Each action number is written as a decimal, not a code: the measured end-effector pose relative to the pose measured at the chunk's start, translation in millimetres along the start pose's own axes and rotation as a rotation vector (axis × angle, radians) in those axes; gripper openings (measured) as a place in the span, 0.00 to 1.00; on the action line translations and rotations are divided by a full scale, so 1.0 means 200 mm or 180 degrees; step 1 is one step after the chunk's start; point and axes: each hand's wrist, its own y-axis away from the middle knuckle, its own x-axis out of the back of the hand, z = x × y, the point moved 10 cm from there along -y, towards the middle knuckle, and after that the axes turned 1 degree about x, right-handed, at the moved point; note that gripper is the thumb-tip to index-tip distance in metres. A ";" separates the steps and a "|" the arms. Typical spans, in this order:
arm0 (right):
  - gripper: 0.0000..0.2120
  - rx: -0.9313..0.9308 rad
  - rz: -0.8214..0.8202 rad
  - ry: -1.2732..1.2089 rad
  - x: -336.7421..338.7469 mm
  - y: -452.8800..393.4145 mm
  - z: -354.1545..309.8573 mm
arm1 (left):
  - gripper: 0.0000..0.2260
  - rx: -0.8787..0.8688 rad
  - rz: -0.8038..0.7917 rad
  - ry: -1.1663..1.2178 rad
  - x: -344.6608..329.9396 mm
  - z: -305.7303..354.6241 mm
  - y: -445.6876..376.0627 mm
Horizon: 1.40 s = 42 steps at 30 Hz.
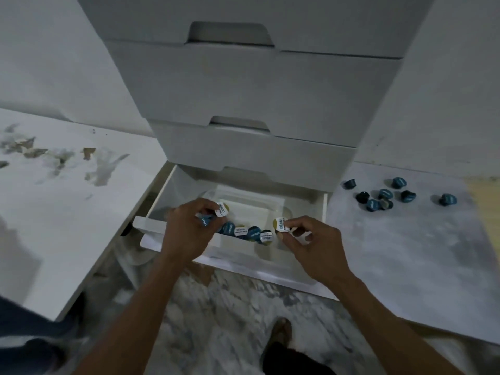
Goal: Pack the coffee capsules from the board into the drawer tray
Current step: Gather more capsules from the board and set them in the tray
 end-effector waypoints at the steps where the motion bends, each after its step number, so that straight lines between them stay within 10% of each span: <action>1: 0.08 -0.0030 -0.0034 0.0024 -0.03 -0.04 0.02 | 0.08 0.0023 -0.0063 0.0002 -0.02 -0.03 -0.06; 18: 0.05 -0.0578 -0.1144 0.0690 -0.72 -0.47 0.42 | 0.07 -0.0144 -0.1628 -0.0749 -0.60 -0.41 -0.56; 42: 0.13 -0.0941 -0.1630 0.0756 -0.86 -0.48 0.53 | 0.09 -0.0092 -0.2152 -0.0715 -0.77 -0.58 -0.60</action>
